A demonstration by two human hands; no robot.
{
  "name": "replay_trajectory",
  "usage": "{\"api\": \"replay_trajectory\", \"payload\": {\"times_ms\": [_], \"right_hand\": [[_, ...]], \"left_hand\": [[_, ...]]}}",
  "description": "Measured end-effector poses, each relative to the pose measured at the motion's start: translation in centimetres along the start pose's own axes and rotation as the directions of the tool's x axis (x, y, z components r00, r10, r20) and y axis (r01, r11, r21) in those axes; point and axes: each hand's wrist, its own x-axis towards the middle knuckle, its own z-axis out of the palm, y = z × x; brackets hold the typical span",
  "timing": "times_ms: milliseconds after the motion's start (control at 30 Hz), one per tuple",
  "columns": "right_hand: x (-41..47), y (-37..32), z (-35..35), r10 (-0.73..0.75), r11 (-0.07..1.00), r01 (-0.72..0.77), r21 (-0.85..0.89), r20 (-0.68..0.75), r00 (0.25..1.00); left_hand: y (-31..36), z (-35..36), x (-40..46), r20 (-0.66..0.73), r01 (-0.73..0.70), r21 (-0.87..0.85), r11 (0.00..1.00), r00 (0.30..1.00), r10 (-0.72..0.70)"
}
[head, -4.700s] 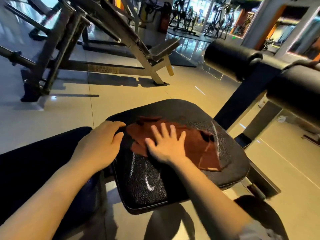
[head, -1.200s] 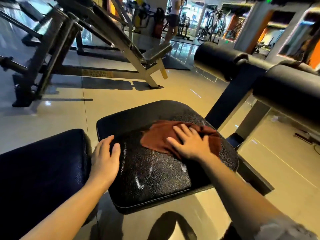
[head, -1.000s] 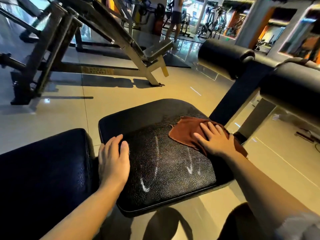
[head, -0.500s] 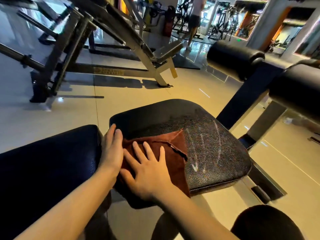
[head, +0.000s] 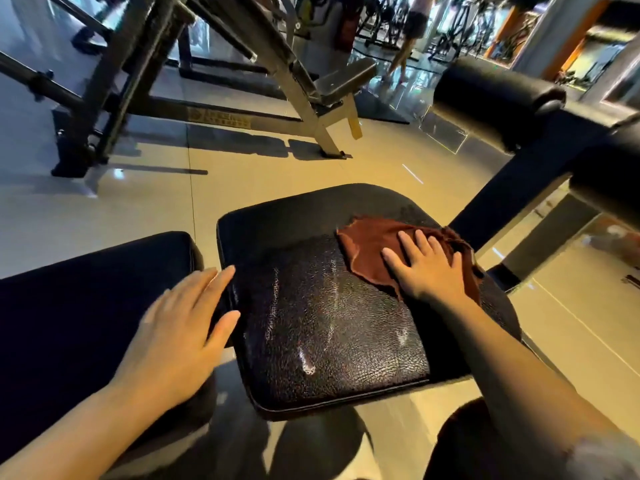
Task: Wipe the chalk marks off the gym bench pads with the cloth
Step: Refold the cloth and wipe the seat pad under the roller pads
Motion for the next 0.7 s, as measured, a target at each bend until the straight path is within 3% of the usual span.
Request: {"api": "replay_trajectory", "payload": {"times_ms": [133, 200, 267, 367, 500, 600, 700], "right_hand": [[4.1, -1.1, -0.3, 0.212, 0.974, -0.211, 0.087, -0.008, 0.977], [4.4, -3.5, -0.2, 0.224, 0.971, -0.223, 0.086, 0.002, 0.975], [3.3, -6.8, 0.3, 0.13, 0.989, -0.131, 0.062, 0.024, 0.991], [-0.1, -13.2, 1.8, -0.125, 0.992, 0.124, 0.02, 0.045, 0.991], [-4.5, -19.1, 3.1, -0.415, 0.91, 0.415, 0.011, 0.075, 0.907], [-2.3, -17.3, 2.5, -0.446, 0.895, 0.444, 0.044, 0.074, 0.892], [2.4, -11.9, 1.3, -0.31, 0.949, 0.307, 0.069, 0.033, 0.95]], "left_hand": [[-0.4, -0.8, -0.2, -0.034, 0.078, -0.241, 0.967, 0.995, -0.089], [-0.7, -0.9, 0.0, -0.052, 0.088, -0.284, 0.955, 0.993, -0.107], [-0.9, -1.0, 0.4, -0.071, 0.077, -0.308, 0.948, 0.992, -0.104], [-0.6, -1.0, 1.5, -0.091, 0.061, -0.331, 0.942, 0.991, -0.096], [0.3, -0.4, 2.8, -0.122, 0.033, -0.384, 0.923, 0.989, -0.086], [1.0, 0.7, 3.1, -0.119, 0.016, -0.317, 0.948, 0.991, -0.056], [1.3, 2.0, 2.9, -0.107, -0.047, -0.128, 0.991, 0.994, 0.033]]}}
